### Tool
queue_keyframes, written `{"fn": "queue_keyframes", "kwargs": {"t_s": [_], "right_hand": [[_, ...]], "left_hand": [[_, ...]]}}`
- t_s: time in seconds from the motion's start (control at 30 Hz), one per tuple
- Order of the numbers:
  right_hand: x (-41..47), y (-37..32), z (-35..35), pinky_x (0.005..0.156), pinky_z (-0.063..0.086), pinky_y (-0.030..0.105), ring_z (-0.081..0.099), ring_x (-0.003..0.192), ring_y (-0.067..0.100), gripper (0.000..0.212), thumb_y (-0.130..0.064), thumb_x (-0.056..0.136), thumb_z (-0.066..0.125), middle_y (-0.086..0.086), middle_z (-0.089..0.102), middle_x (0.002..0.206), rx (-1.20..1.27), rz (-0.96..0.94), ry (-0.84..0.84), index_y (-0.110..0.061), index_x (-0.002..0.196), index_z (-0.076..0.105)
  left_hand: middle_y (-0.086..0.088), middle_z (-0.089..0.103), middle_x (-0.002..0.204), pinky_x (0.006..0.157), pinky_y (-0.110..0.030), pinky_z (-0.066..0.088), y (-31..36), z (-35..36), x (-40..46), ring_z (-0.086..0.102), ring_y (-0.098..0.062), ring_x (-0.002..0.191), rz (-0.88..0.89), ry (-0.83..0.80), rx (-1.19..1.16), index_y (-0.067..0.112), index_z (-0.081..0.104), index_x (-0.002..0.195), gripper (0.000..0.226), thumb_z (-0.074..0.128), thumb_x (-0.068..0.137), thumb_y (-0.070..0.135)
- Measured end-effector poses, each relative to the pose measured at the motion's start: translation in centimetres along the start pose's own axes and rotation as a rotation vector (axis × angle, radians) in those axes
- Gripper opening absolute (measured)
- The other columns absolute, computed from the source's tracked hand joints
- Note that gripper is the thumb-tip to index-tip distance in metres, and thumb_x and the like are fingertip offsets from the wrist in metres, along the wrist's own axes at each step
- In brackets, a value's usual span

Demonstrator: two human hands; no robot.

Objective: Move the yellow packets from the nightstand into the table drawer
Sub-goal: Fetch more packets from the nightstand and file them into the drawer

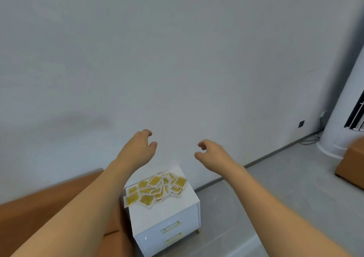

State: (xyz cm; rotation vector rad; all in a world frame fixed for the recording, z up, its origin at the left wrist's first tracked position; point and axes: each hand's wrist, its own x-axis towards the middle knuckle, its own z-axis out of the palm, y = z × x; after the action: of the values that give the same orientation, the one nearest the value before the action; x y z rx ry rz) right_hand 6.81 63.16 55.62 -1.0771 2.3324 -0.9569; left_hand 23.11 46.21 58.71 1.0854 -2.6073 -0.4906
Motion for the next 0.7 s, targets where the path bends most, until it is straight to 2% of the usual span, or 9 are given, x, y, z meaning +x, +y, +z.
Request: {"fn": "queue_keyframes", "kwargs": {"t_s": [0.07,0.17,0.33,0.43,0.5,0.57,0.63,0.7], "right_hand": [[4.9,-0.3,2.5,0.093,0.041,0.027,0.049,0.124,0.018,0.051,-0.026,0.095,0.052,0.002,0.045,0.144,0.031,0.058,-0.044,-0.015,0.144,0.041],[12.6,0.4,6.9,0.087,0.039,0.026,0.050,0.107,0.015,0.053,-0.028,0.094,0.052,0.004,0.047,0.141,0.040,0.164,-0.106,-0.014,0.143,0.041],[23.9,2.3,14.4,0.080,0.042,0.029,0.054,0.097,0.019,0.061,-0.025,0.092,0.052,0.005,0.053,0.118,0.103,0.364,-0.130,-0.012,0.148,0.030],[30.8,4.9,19.5,0.085,0.044,0.032,0.054,0.104,0.022,0.065,-0.024,0.093,0.053,0.011,0.051,0.131,0.154,0.493,-0.138,-0.012,0.150,0.025],[35.2,7.4,23.4,0.089,0.045,0.034,0.053,0.106,0.024,0.065,-0.023,0.093,0.053,0.012,0.049,0.134,0.189,0.568,-0.157,-0.011,0.150,0.026],[39.4,10.6,27.6,0.084,0.042,0.030,0.053,0.108,0.025,0.063,-0.022,0.093,0.053,0.012,0.048,0.135,0.206,0.637,-0.173,-0.008,0.148,0.028],[42.8,14.3,31.9,0.077,0.038,0.028,0.054,0.101,0.026,0.053,-0.019,0.092,0.053,0.013,0.054,0.125,0.204,0.693,-0.189,-0.002,0.140,0.038],[45.5,18.3,36.0,0.066,0.035,0.027,0.047,0.078,0.021,0.035,-0.015,0.090,0.053,0.012,0.059,0.098,0.205,0.758,-0.189,0.003,0.119,0.053]], "left_hand": [[-0.006,0.045,0.146,0.096,-0.035,0.044,-2.8,1.0,4.4,0.054,-0.023,0.120,-0.029,-0.047,0.011,0.014,0.038,0.145,0.049,0.046,0.100,0.033],[-0.006,0.047,0.143,0.091,-0.032,0.043,-7.5,3.8,11.4,0.055,-0.020,0.111,-0.081,-0.115,-0.018,0.013,0.037,0.145,0.050,0.047,0.100,0.032],[-0.007,0.050,0.139,0.095,-0.034,0.041,-16.0,10.2,22.6,0.051,-0.024,0.123,-0.225,-0.299,-0.181,0.012,0.042,0.142,0.049,0.049,0.099,0.034],[-0.006,0.056,0.116,0.095,-0.042,0.046,-20.1,15.4,28.7,0.055,-0.025,0.107,-0.425,-0.415,-0.464,0.013,0.053,0.119,0.030,0.053,0.098,0.035],[-0.006,0.052,0.098,0.085,-0.040,0.046,-23.0,20.3,31.9,0.052,-0.025,0.091,-0.498,-0.458,-0.512,0.018,0.052,0.092,0.014,0.054,0.097,0.030],[-0.004,0.041,0.082,0.068,-0.033,0.036,-26.5,26.5,34.5,0.041,-0.021,0.072,-0.516,-0.486,-0.459,0.021,0.039,0.072,0.028,0.053,0.095,0.024],[-0.002,0.032,0.069,0.054,-0.031,0.026,-30.2,32.9,36.2,0.029,-0.019,0.057,-0.587,-0.534,-0.372,0.017,0.031,0.067,0.033,0.053,0.092,0.018],[-0.003,0.035,0.063,0.050,-0.028,0.020,-33.4,38.7,37.1,0.025,-0.017,0.051,-0.673,-0.587,-0.297,0.010,0.036,0.071,0.025,0.052,0.089,0.017]]}}
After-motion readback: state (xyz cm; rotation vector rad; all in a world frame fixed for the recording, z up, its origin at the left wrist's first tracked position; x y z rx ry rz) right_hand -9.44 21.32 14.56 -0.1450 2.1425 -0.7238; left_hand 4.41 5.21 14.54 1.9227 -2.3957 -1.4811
